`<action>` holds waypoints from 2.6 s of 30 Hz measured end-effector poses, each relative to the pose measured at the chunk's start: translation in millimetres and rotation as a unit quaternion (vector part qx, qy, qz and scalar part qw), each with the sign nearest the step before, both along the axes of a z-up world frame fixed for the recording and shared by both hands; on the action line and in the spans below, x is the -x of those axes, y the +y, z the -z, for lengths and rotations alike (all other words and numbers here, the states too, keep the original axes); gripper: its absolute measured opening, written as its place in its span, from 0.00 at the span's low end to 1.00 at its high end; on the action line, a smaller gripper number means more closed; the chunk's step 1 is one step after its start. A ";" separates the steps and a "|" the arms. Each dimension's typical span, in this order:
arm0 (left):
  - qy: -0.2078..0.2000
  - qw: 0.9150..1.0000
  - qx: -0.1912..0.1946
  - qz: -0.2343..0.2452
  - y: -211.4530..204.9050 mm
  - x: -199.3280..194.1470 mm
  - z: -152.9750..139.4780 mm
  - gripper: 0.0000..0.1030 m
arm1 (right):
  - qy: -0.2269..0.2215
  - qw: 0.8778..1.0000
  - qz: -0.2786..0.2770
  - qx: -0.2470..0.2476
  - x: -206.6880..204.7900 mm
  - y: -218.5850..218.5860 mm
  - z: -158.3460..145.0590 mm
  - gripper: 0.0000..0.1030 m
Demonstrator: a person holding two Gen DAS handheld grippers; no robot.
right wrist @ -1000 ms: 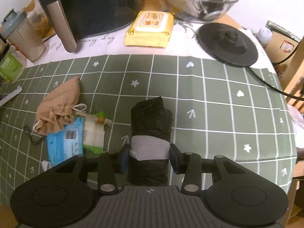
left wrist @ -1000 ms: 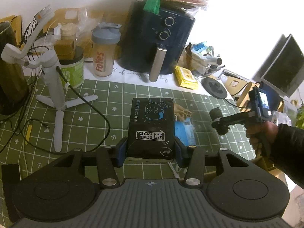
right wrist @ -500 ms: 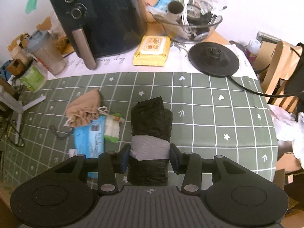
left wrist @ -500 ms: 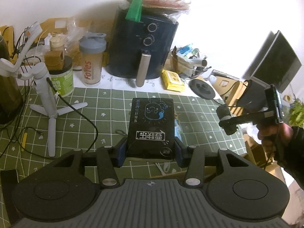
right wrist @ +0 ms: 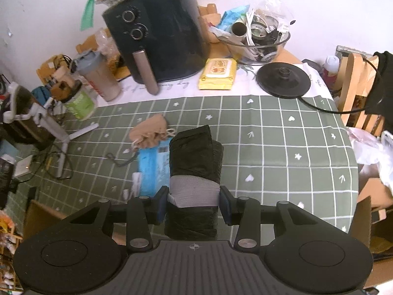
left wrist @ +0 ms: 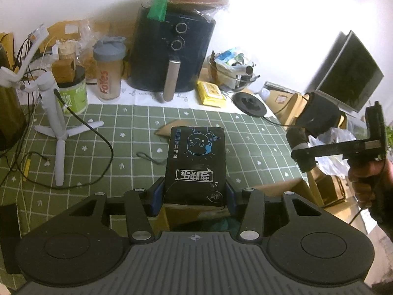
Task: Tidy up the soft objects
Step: 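Grasp and lift the black rolled bag with the right tool while the left carries the packet, then lower the black packet into the box and open the left tool, then lower the black rolled bag into the box and open the right tool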
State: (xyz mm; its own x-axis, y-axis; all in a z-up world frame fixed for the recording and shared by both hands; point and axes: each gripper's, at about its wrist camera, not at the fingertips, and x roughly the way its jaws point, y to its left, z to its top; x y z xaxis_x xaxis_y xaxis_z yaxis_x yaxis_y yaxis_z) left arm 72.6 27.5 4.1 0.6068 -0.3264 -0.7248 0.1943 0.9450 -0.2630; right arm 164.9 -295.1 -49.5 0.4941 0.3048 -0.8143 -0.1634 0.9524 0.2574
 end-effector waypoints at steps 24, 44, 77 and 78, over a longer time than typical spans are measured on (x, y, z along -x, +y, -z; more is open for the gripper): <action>0.051 0.998 -0.033 -0.006 -29.0 40.0 17.2 0.62 | -0.007 0.996 -0.062 -0.070 71.0 9.6 -23.7 0.44; 0.048 0.997 -0.038 -0.052 -23.9 69.1 10.2 0.62 | 0.024 0.988 -0.125 -0.092 86.9 47.8 -16.3 0.45; 0.020 0.997 -0.054 -0.053 -33.3 69.9 -3.5 0.62 | -0.026 0.985 -0.145 -0.095 99.1 47.7 -29.9 0.96; 0.019 0.997 -0.056 -0.047 -36.1 68.0 -4.3 0.62 | -0.029 0.985 -0.138 -0.095 99.9 44.8 -30.1 0.97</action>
